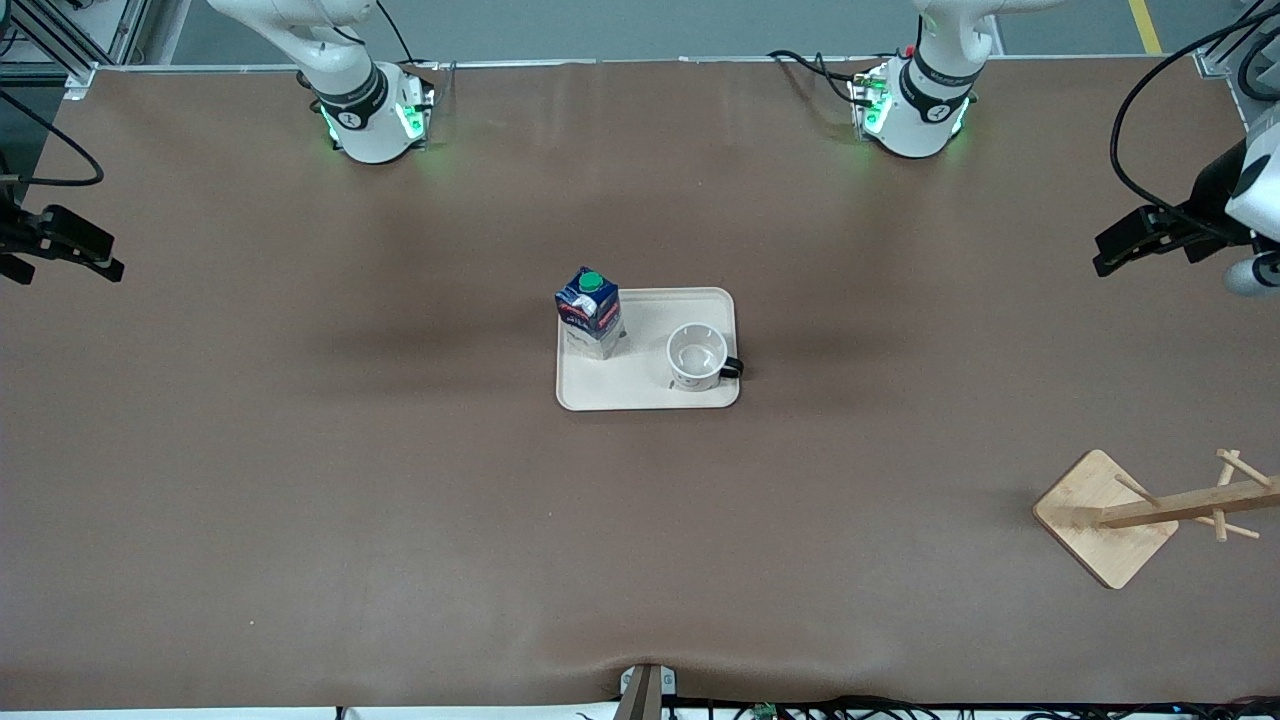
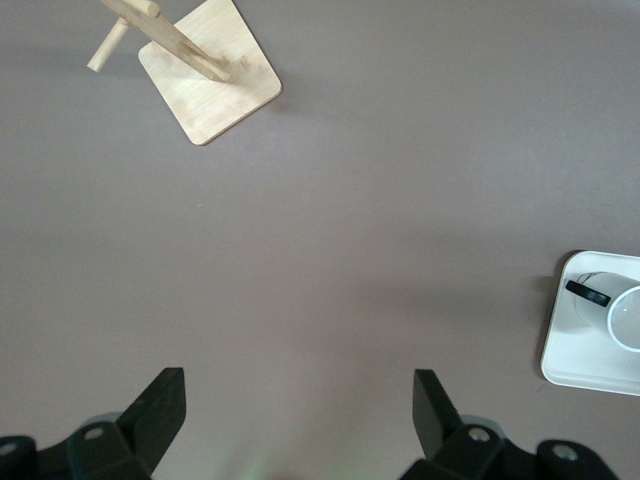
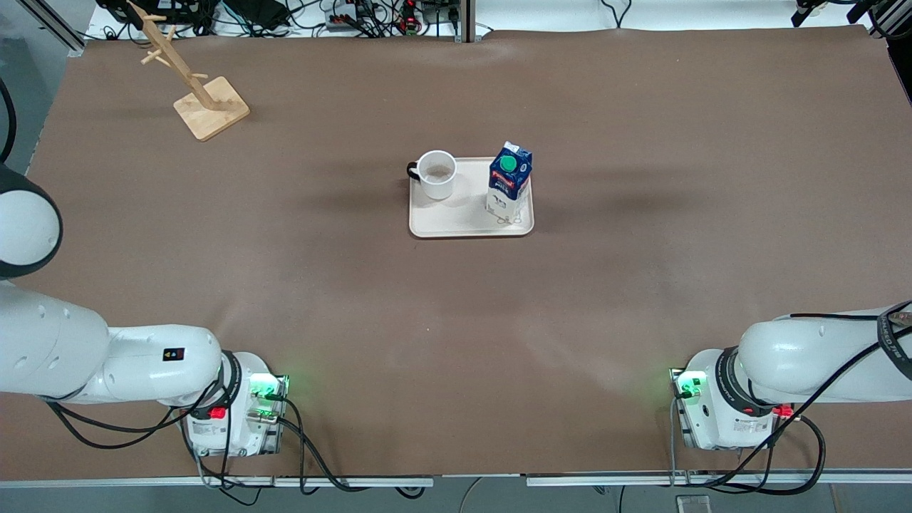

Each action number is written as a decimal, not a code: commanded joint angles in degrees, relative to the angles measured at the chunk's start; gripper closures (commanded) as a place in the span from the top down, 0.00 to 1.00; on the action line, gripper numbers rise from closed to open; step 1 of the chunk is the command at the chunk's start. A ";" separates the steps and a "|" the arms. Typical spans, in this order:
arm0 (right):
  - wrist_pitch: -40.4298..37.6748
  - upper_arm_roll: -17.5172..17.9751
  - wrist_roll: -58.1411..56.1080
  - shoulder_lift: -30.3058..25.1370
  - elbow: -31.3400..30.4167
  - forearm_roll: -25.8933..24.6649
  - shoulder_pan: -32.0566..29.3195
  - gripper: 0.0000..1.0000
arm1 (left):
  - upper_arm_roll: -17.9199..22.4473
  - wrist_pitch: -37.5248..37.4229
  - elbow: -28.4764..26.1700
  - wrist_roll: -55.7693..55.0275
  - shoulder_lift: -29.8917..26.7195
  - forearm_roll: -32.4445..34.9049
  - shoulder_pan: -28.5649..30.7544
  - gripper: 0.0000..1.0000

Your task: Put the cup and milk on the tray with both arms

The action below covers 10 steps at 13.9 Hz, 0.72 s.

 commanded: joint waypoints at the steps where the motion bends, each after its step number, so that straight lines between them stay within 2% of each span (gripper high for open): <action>1: -0.43 0.07 -0.53 -0.89 -0.31 1.08 -0.67 1.00 | 0.96 0.76 -2.01 0.95 -1.82 -0.77 -0.69 1.00; 10: -0.52 -0.01 -0.53 -0.89 -0.31 1.08 -0.76 1.00 | 0.87 0.06 -1.22 1.13 -1.21 -0.86 0.10 1.00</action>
